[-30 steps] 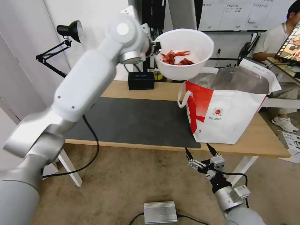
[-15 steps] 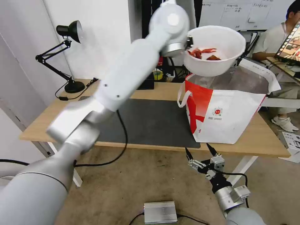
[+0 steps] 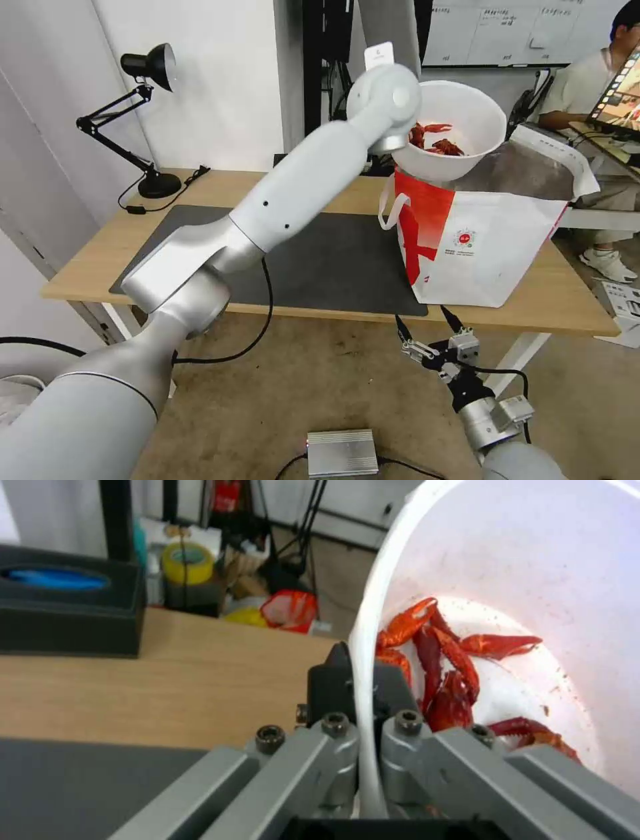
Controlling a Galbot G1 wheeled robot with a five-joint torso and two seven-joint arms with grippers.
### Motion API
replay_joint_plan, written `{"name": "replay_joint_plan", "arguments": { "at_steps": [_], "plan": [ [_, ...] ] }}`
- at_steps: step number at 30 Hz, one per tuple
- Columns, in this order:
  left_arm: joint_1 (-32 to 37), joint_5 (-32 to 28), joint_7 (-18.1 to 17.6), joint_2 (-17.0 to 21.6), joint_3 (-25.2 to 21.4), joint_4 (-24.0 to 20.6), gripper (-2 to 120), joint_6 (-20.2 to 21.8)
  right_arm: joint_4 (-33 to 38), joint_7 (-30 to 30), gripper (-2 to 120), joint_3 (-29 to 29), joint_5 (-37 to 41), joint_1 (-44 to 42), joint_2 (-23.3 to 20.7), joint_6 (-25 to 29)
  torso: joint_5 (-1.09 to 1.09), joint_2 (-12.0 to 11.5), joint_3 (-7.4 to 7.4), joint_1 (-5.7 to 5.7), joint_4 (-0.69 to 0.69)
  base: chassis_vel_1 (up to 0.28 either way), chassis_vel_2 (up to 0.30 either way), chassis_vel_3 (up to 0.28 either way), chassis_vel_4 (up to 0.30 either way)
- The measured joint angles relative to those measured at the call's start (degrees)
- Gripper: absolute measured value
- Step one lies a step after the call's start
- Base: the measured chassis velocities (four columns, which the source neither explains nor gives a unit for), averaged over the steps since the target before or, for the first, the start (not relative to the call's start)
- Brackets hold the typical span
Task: Pick up the trash from the table and place it into the takeout bag.
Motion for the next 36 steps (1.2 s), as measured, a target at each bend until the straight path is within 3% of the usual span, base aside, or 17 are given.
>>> {"name": "replay_joint_plan", "arguments": {
  "at_steps": [8,18,36],
  "plan": [
    [2.7,4.3,1.4,0.1,4.4,-2.9,0,-3.6,0.0,0.0,100,0.0,0.0,0.0,0.0,0.0,0.00,0.0,0.00,0.00,0.00,0.000,0.000,0.000,0.000],
    [4.0,8.3,2.7,0.1,7.0,-2.8,0,-5.9,0.0,0.0,100,0.0,0.0,0.0,0.0,0.0,0.00,0.0,0.00,0.00,0.00,0.000,0.000,0.000,0.000],
    [5.6,9.9,3.7,0.2,9.5,-4.1,0,-6.5,0.0,0.0,100,0.0,0.0,0.0,0.0,0.0,0.00,0.0,0.00,0.00,0.00,0.000,0.000,0.000,0.000]
  ]
}}
